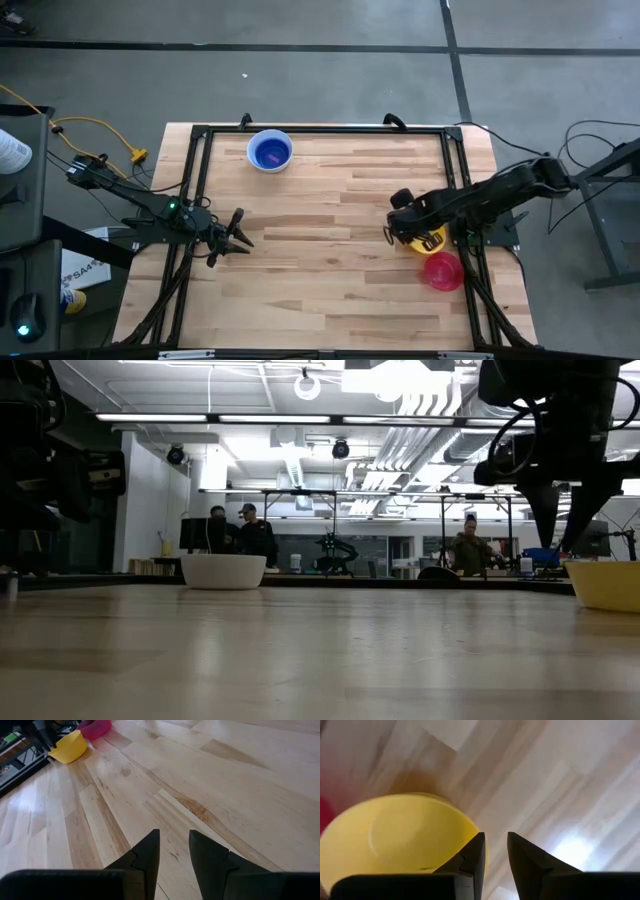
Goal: Nest bowls inside each other
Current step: Stack the yellow bowl on top of the violet bowl
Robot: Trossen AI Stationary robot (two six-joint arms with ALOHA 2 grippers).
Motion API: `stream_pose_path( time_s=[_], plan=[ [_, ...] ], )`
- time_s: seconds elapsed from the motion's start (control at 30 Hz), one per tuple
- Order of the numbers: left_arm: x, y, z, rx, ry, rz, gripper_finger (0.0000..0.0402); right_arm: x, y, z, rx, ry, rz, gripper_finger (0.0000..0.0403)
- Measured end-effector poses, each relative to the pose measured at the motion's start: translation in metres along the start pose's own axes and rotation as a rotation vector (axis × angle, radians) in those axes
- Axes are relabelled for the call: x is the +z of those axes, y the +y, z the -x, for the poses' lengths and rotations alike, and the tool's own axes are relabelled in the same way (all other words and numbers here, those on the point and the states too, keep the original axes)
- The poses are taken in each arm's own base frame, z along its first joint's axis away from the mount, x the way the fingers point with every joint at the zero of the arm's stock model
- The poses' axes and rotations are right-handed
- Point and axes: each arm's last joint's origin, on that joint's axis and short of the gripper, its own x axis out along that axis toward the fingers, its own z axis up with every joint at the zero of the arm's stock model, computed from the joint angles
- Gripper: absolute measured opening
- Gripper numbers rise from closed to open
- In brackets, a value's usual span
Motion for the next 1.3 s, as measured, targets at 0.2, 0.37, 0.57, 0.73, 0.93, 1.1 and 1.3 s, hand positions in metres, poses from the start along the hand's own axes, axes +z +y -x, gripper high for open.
stream_pose_path(
  time_s=[0.2, 0.37, 0.57, 0.73, 0.93, 1.1, 1.3],
  plan=[
    [0.000, 0.000, 0.000, 0.000, -0.001, 0.000, 0.0104, 0.002, 0.005, 0.001, 0.022, -0.015, 0.044, 0.0075],
    [0.000, 0.000, 0.000, 0.000, 0.000, 0.000, 0.0104, 0.004, 0.008, 0.002, 0.022, -0.019, 0.069, 0.0075],
    [0.000, 0.000, 0.000, 0.000, 0.000, 0.000, 0.0104, 0.006, 0.009, -0.002, 0.030, -0.002, 0.101, 0.0075],
    [0.000, 0.000, 0.000, 0.000, 0.000, 0.000, 0.0104, 0.008, 0.009, -0.007, 0.035, 0.019, 0.113, 0.0075],
    [0.000, 0.000, 0.000, 0.000, 0.000, 0.000, 0.0104, 0.012, 0.009, -0.012, 0.045, 0.035, 0.157, 0.0075],
    [0.000, 0.000, 0.000, 0.000, 0.000, 0.000, 0.0104, 0.015, 0.009, -0.019, 0.062, 0.060, 0.165, 0.0075],
    [0.000, 0.000, 0.000, 0.000, -0.001, 0.000, 0.0104, 0.018, 0.009, -0.023, 0.076, 0.053, 0.161, 0.0075]
  ],
)
